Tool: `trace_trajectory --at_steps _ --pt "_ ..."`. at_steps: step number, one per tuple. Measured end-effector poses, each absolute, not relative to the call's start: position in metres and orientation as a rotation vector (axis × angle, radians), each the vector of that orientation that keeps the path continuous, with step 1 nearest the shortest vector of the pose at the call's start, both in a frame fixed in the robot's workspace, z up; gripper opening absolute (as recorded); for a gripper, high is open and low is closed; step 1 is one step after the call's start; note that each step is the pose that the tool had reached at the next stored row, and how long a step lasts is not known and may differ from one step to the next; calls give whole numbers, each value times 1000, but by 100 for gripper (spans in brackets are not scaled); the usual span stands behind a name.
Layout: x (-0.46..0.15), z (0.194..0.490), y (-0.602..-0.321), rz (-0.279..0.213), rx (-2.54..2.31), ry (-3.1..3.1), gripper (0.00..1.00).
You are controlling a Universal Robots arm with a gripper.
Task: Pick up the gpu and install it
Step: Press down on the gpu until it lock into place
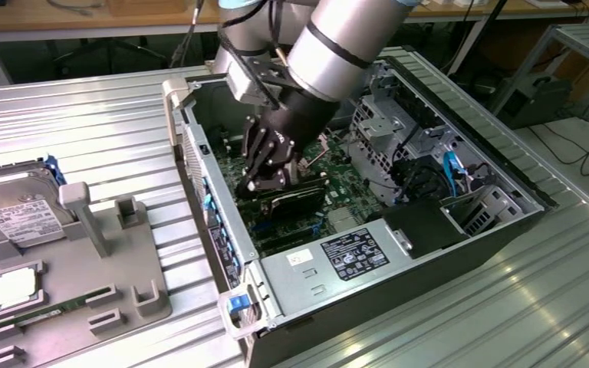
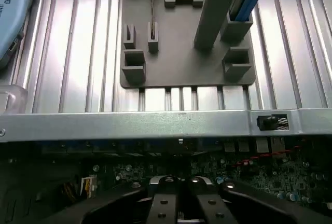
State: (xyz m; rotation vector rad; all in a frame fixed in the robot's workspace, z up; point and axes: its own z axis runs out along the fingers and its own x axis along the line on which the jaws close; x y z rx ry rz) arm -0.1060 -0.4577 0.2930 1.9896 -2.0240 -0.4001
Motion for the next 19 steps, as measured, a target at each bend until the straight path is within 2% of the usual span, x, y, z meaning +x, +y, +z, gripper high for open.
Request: trace_trajectory --at_steps 1,2,4,7,8,11,19 --pt "-88 292 -458 -461 1949 -1982 11" --pt "-88 287 -457 -500 1922 -1955 11" --pt "-90 287 -456 -519 1909 -1942 11" --pt "-79 279 -455 -523 1922 -1935 11" --pt "-79 279 -454 -496 1944 -1946 11" --pt "-80 279 -453 -463 1970 -1963 11" --pt "-81 279 -453 -463 1971 -1964 11"
